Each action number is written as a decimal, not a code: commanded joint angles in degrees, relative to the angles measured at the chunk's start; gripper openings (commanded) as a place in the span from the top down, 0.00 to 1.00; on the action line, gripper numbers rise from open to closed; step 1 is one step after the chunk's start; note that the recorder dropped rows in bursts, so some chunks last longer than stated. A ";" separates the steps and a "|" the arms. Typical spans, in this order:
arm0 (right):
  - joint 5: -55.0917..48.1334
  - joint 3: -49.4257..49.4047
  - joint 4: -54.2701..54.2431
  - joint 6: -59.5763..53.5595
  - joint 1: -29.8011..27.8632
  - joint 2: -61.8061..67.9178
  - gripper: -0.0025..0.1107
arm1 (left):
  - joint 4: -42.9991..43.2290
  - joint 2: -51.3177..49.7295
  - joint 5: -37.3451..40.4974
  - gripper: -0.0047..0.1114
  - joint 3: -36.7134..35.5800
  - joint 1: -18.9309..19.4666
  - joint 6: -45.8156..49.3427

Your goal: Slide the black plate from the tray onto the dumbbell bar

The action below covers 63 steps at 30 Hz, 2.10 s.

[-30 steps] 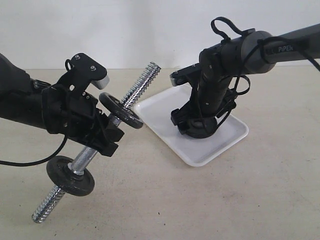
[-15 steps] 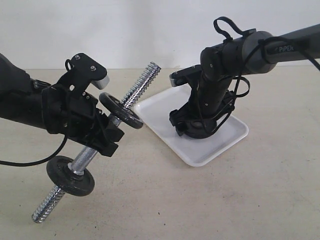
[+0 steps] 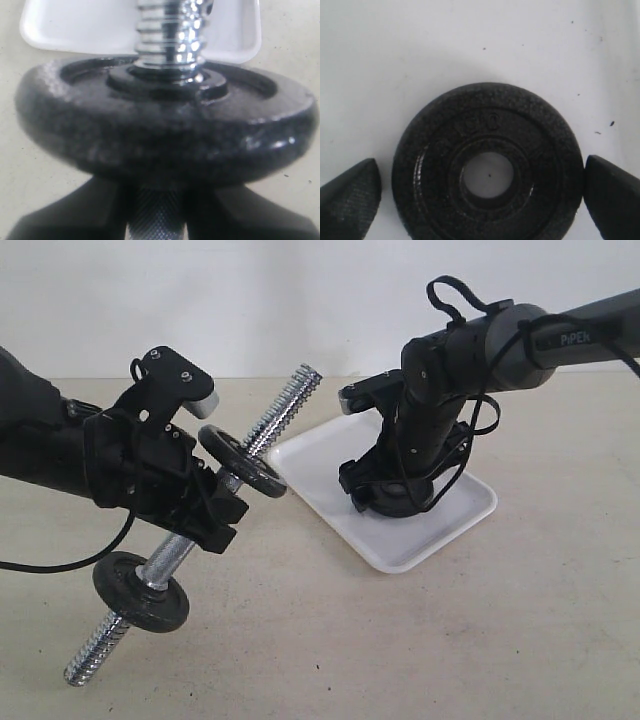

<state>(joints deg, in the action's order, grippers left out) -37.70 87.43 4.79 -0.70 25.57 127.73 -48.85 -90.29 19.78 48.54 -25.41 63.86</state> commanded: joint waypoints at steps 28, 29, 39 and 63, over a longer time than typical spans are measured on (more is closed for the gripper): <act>-9.56 -2.81 7.49 -4.17 0.11 5.44 0.05 | -2.51 3.26 -3.42 0.92 1.84 0.19 0.20; -9.65 -2.81 7.20 -4.17 0.11 5.59 0.05 | -2.51 3.26 -3.42 0.92 1.84 0.19 0.20; -7.80 -2.81 2.15 -6.51 -0.02 6.83 0.05 | -2.51 3.26 -3.42 0.92 1.84 0.19 0.20; -6.88 -2.81 1.95 -8.88 0.08 6.83 0.05 | -2.51 3.26 -3.42 0.92 1.84 0.19 0.20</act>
<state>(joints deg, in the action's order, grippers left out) -39.04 87.81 2.13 -6.99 25.27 128.27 -48.85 -90.29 19.78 48.54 -25.41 63.86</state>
